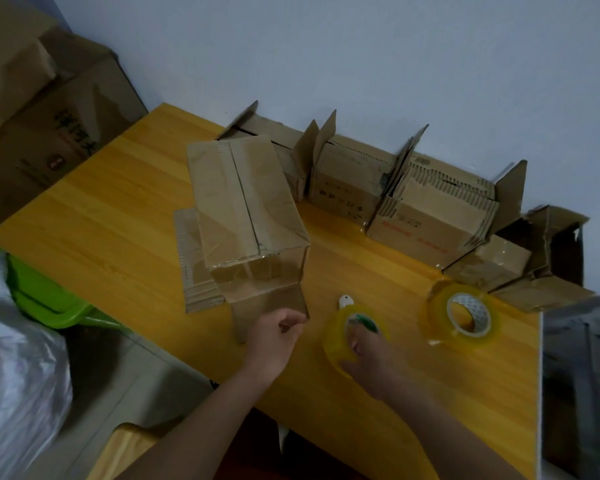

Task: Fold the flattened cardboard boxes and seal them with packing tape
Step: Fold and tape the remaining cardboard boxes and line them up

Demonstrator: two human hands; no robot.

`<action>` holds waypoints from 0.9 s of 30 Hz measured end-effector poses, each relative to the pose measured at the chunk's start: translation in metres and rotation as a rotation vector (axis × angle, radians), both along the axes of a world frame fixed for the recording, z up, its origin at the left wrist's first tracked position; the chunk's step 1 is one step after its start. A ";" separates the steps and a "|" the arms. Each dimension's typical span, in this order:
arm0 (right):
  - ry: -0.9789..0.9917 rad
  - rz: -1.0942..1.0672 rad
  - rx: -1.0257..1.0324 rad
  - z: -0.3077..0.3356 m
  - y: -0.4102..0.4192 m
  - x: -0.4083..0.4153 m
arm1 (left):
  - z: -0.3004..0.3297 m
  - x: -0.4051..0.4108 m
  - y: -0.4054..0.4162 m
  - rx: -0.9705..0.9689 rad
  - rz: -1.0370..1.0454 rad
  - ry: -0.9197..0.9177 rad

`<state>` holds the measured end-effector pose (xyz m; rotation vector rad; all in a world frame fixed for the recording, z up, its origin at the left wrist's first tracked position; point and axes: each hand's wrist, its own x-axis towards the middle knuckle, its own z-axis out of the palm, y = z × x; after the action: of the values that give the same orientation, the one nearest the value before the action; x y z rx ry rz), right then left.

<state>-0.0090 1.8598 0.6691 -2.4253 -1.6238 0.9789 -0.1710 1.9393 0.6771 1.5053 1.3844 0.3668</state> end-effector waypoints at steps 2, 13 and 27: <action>-0.107 0.047 -0.046 -0.011 -0.006 -0.001 | 0.007 -0.012 0.006 0.210 0.041 0.090; -0.019 -0.022 0.265 0.014 0.059 -0.015 | 0.029 -0.042 0.087 0.531 0.038 0.341; 0.176 0.058 0.433 0.041 0.114 -0.043 | 0.008 -0.076 0.052 0.761 0.109 0.362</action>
<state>-0.0515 1.9734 0.7100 -1.9629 -1.6468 0.7280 -0.2471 1.9915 0.6853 2.1955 1.7189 0.7815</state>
